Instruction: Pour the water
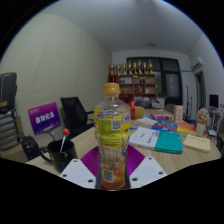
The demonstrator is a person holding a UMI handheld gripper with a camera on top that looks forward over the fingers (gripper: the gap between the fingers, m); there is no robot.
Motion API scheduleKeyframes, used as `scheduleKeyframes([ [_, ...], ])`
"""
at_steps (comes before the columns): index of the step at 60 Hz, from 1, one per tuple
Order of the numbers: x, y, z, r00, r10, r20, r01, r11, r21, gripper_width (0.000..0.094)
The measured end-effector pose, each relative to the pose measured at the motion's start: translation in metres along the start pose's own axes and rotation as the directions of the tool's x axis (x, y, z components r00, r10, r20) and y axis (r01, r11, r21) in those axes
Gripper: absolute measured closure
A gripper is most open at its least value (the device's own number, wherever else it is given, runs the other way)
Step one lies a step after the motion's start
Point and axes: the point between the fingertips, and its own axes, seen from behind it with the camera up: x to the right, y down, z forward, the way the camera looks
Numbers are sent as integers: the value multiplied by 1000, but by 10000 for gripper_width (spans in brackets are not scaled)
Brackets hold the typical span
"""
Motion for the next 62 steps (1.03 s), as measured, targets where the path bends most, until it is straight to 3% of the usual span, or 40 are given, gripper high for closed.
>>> scheduleKeyframes([
  [10, 1, -2, -6, 998, -55, -4, 55, 998, -8, 582],
  [16, 6, -2, -10, 998, -50, -22, 50, 999, -13, 431],
  [22, 14, 8, -24, 997, -68, -46, 65, 995, -75, 96],
  [23, 13, 6, -28, 997, -66, -44, 63, 996, -70, 80],
  [40, 0, -21, -177, 990, -110, -91, 105, 993, -54, 101],
  [62, -29, 7, -359, 998, -27, -65, 26, 999, -19, 99],
])
